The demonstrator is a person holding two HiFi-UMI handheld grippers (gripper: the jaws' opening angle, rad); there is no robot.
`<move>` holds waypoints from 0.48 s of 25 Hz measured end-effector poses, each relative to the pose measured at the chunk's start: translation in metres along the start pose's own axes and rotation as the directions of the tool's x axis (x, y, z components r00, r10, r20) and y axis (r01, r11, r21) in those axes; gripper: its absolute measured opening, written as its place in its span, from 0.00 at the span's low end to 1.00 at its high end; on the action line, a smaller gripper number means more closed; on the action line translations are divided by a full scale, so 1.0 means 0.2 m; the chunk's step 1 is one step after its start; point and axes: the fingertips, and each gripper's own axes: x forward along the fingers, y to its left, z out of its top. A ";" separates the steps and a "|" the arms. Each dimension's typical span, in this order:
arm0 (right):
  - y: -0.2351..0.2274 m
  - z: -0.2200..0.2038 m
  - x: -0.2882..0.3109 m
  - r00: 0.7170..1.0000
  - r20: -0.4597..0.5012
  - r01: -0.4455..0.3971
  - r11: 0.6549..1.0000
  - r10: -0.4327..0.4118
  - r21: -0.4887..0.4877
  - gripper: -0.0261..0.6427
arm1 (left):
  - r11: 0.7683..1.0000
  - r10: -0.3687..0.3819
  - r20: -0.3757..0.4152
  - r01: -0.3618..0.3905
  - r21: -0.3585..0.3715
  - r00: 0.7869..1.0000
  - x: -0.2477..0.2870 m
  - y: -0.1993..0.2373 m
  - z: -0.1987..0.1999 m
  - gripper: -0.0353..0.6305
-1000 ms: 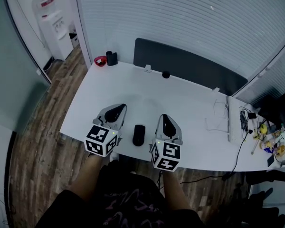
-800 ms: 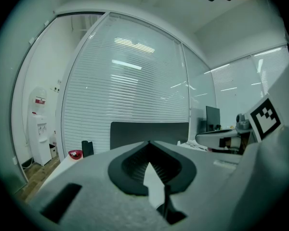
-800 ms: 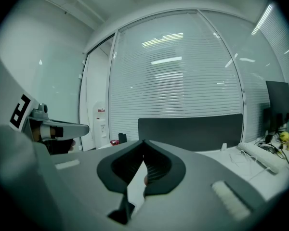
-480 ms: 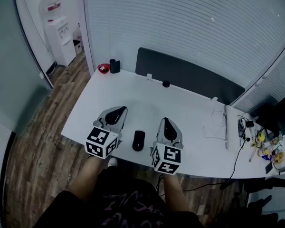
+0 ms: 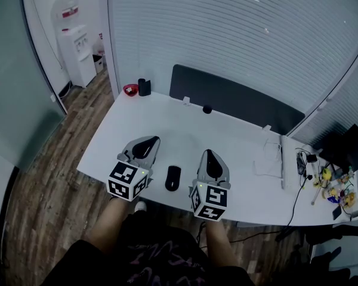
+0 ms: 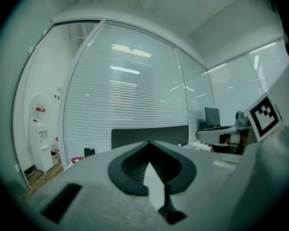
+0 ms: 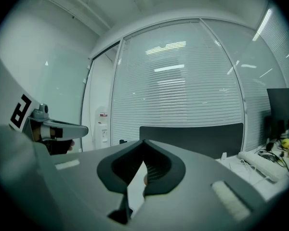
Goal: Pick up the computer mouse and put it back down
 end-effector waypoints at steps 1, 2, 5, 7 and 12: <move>0.00 0.00 0.00 1.000 0.002 0.001 1.000 -0.001 0.001 0.05 | 1.000 0.002 0.002 -0.002 0.000 1.000 0.00 0.00 0.00 0.06; 0.00 0.01 -0.01 1.000 0.004 0.000 1.000 0.000 0.002 0.05 | 1.000 0.004 0.004 -0.004 0.000 1.000 -0.01 0.00 0.01 0.06; 0.00 0.01 -0.01 1.000 0.011 -0.002 1.000 0.002 0.003 0.05 | 1.000 0.011 0.008 -0.011 -0.001 1.000 -0.02 0.01 0.00 0.06; -0.01 0.00 -0.02 1.000 0.012 -0.004 1.000 0.004 0.006 0.05 | 1.000 0.016 0.008 -0.016 -0.003 1.000 -0.02 0.02 0.00 0.06; -0.02 -0.01 -0.02 1.000 0.012 -0.008 1.000 0.008 0.013 0.06 | 1.000 0.020 0.005 -0.020 0.006 1.000 -0.02 0.01 -0.01 0.06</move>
